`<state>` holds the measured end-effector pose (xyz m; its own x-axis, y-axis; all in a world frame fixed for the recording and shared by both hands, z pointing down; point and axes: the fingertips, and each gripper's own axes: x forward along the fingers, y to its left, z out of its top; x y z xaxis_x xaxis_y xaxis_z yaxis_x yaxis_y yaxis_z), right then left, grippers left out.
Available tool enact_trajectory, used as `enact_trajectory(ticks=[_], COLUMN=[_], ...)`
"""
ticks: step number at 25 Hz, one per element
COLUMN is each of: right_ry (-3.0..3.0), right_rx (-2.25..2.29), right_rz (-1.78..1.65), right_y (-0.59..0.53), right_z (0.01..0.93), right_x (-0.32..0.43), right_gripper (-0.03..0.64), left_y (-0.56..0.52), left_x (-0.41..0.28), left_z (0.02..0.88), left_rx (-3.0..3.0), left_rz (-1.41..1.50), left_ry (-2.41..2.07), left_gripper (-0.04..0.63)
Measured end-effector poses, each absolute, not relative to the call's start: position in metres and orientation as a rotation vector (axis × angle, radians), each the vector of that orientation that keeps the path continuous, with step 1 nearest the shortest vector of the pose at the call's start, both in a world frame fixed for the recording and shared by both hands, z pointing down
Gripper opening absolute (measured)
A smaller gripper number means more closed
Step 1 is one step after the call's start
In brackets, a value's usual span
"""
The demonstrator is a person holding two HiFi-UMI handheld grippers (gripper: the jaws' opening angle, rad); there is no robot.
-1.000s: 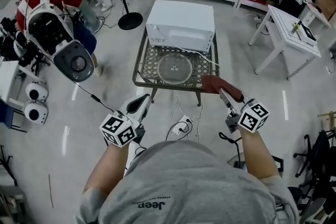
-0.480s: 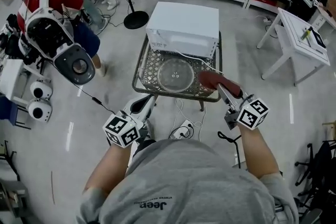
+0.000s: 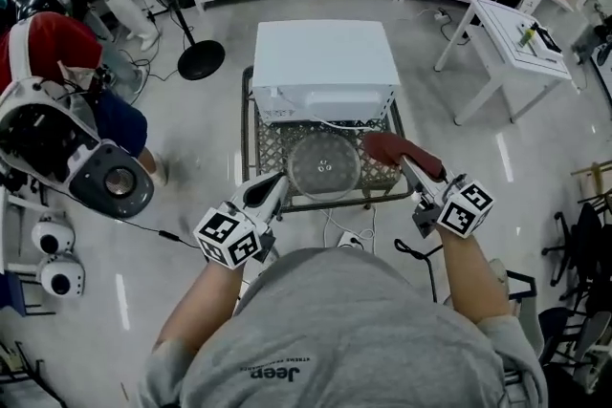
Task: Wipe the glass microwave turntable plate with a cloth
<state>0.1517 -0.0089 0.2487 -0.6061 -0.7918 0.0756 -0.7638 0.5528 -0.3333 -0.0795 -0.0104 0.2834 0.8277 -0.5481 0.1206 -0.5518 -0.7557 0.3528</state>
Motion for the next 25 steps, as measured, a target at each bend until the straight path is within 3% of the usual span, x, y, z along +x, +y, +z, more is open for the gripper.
enact_trajectory(ticks=[8, 19, 25], right_ry=[2.666, 2.959, 3.047], right_rx=[-1.511, -1.136, -0.939], right_rz=[-0.563, -0.488, -0.512], right_y=[-0.058, -0.107, -0.119], right_z=[0.242, 0.307, 0.361], right_x=[0.093, 0.123, 0.137], right_gripper=[0.103, 0.103, 0.103], left_y=[-0.066, -0.086, -0.097], left_x=[-0.127, -0.078, -0.063], left_z=[0.311, 0.429, 0.499], left_rx=[2.685, 2.570, 2.462], left_rz=[0.149, 0.257, 0.453], left_ry=[-0.654, -1.018, -1.225], left_gripper=[-0.003, -0.003, -0.003])
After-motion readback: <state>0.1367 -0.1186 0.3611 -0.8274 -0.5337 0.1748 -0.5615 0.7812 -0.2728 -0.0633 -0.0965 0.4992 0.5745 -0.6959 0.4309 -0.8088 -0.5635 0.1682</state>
